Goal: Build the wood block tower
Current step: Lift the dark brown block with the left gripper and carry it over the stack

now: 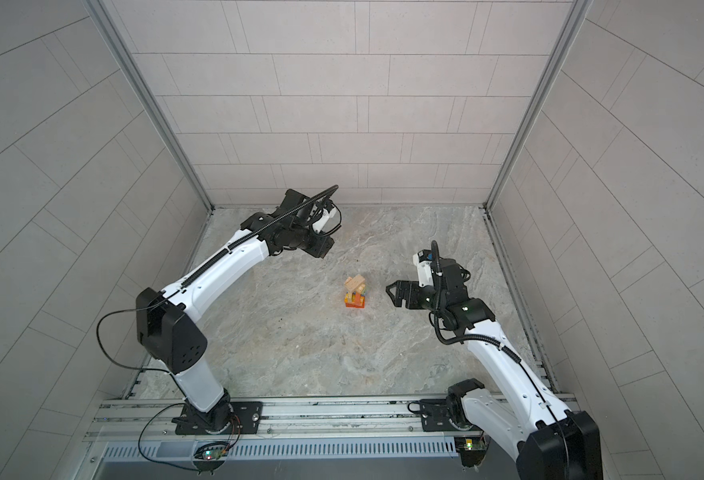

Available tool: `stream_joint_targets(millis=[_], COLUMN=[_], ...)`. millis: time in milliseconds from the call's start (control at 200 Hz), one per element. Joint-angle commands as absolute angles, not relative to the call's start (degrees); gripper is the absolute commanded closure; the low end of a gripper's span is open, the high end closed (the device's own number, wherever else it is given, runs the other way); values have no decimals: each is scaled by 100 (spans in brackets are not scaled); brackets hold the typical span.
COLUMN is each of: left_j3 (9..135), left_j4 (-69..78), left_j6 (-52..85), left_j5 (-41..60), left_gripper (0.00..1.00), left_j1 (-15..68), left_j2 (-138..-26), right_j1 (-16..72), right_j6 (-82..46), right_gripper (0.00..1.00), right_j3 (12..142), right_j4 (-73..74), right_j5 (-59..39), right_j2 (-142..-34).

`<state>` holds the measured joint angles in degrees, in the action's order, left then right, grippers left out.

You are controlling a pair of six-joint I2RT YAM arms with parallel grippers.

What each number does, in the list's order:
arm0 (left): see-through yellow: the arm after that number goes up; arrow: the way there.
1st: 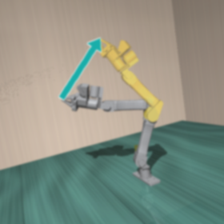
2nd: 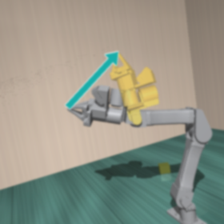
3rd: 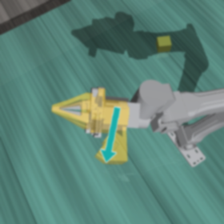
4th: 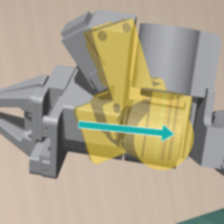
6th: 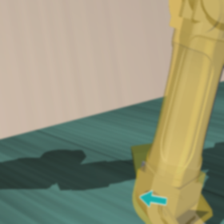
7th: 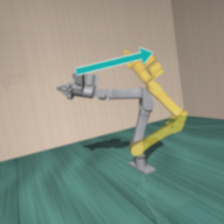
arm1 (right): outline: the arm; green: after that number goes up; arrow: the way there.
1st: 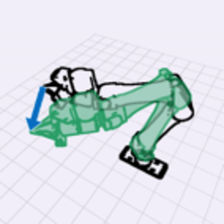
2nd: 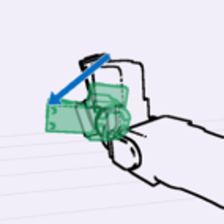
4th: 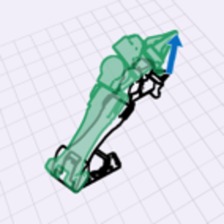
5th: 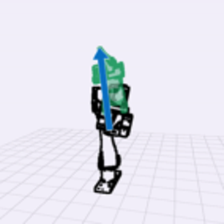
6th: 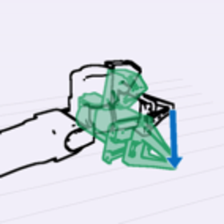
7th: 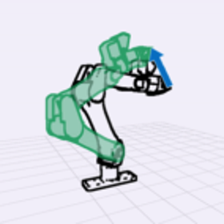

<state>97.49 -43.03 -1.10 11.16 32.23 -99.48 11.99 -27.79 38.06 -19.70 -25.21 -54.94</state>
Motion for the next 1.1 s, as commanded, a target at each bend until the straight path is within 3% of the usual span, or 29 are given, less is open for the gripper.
stream_joint_targets(millis=[0,300,1096], left_j3=[9826,9797,10553], left_j4=[-4725,-4878,-5308], left_j6=[44,581,633], left_j5=[959,536,643], left_gripper=[69,69,69], left_j1=[3522,4406,4720], left_j2=[-9857,-9996,-11148], right_j1=[1108,961,768], right_j6=[-3140,-3195,-3103], right_gripper=[3,1,1], right_j3=[3588,3328,3080], right_j4=[-1435,-1262,-1047], right_j5=[-2670,-2519,-2480], right_j2=[-5370,-5414,-5335])
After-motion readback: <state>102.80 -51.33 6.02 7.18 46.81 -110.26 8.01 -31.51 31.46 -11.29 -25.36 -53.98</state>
